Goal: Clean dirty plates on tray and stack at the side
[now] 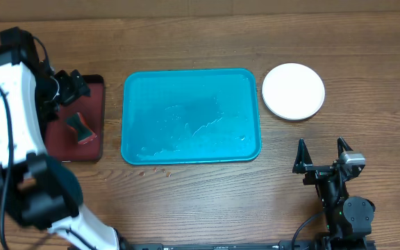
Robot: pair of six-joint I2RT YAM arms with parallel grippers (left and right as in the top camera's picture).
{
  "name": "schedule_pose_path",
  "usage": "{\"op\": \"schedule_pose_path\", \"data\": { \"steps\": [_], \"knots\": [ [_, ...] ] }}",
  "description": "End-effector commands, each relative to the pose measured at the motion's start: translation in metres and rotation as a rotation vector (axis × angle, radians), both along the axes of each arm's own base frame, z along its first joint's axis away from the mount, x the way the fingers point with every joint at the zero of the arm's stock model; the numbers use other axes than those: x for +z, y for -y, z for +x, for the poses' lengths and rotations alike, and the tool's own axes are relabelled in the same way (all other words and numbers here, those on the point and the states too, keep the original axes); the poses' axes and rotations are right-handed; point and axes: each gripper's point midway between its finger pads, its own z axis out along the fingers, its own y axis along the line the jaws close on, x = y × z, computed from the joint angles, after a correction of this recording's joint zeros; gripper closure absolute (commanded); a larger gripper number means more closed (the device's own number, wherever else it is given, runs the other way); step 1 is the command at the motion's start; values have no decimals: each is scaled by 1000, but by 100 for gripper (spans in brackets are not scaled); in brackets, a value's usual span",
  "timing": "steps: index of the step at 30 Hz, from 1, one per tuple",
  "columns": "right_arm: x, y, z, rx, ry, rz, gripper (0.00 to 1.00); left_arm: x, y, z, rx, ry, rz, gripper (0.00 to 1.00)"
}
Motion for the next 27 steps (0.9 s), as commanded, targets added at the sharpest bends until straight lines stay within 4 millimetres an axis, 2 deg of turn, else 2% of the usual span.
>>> {"op": "schedule_pose_path", "data": {
  "steps": [1, 5, 9, 13, 15, 20, 27],
  "knots": [
    [-1, 2, 0, -13, 7, 4, 0, 34, 17, -22, -75, 95, 50, 0],
    [-1, 2, 0, -13, 7, 4, 0, 47, 40, -43, -151, 177, 83, 0],
    [-1, 2, 0, -13, 7, 4, 0, 56, 78, -53, -258, 303, 114, 0],
    [-1, 2, 0, -13, 7, 4, 0, 70, 121, -64, -454, 470, 165, 0],
    [-1, 2, 0, -13, 7, 4, 0, 74, 130, -76, -513, 527, 203, 0],
    [-1, 2, 0, -13, 7, 4, 0, 78, 132, -115, -520, 609, 229, 0],
    [-1, 2, 0, -13, 7, 4, 0, 78, 126, -149, -577, 698, 331, 0]
  ]
}}
